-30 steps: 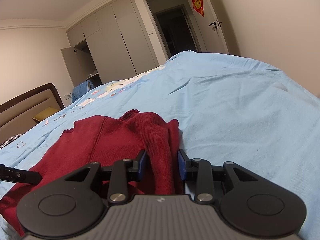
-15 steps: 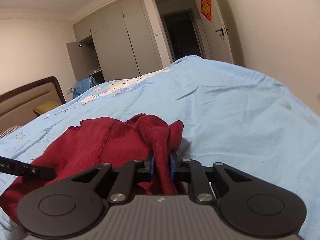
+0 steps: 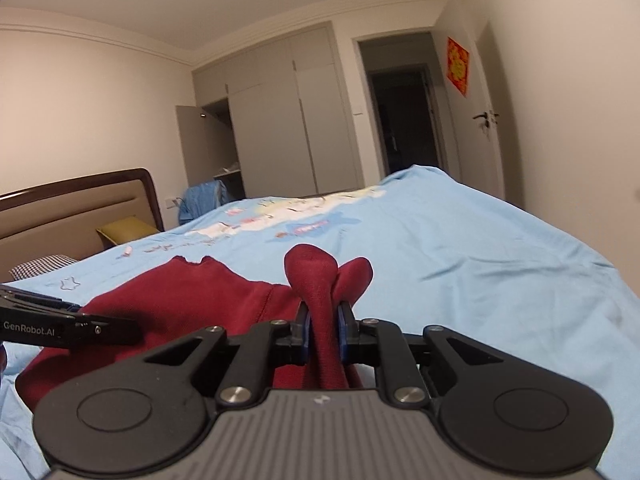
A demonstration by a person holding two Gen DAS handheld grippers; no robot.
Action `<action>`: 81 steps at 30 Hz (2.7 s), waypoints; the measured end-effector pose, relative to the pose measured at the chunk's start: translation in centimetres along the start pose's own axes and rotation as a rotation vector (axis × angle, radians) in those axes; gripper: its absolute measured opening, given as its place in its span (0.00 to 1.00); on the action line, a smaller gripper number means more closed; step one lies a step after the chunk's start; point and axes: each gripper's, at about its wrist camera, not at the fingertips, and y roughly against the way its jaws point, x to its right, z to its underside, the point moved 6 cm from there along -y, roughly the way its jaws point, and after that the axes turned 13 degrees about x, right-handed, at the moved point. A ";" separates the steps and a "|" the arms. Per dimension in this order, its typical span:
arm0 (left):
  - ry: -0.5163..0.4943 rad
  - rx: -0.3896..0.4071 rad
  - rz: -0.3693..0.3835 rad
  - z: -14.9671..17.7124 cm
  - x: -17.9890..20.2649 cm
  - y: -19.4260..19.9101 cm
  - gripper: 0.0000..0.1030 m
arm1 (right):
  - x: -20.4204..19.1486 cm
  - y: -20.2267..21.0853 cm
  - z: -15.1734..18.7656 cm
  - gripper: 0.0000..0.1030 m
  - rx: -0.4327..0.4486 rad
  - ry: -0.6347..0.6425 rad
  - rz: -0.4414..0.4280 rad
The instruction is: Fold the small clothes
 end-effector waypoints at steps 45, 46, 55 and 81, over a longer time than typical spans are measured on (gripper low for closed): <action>0.079 -0.100 -0.275 4.4 -11.7 -2.1 0.79 | -4.2 -10.7 7.4 0.66 -0.167 -0.070 0.039; 0.083 -0.091 -0.279 4.2 -11.6 -1.7 0.82 | -4.3 -10.2 7.1 0.70 -0.159 -0.065 0.043; 0.154 0.017 -0.296 2.1 -10.4 3.7 0.99 | -5.7 -4.3 2.4 0.95 -0.042 -0.002 0.036; 0.145 0.153 -0.240 5.4 -4.2 19.2 0.99 | -11.2 13.2 -0.8 1.00 0.122 0.154 -0.011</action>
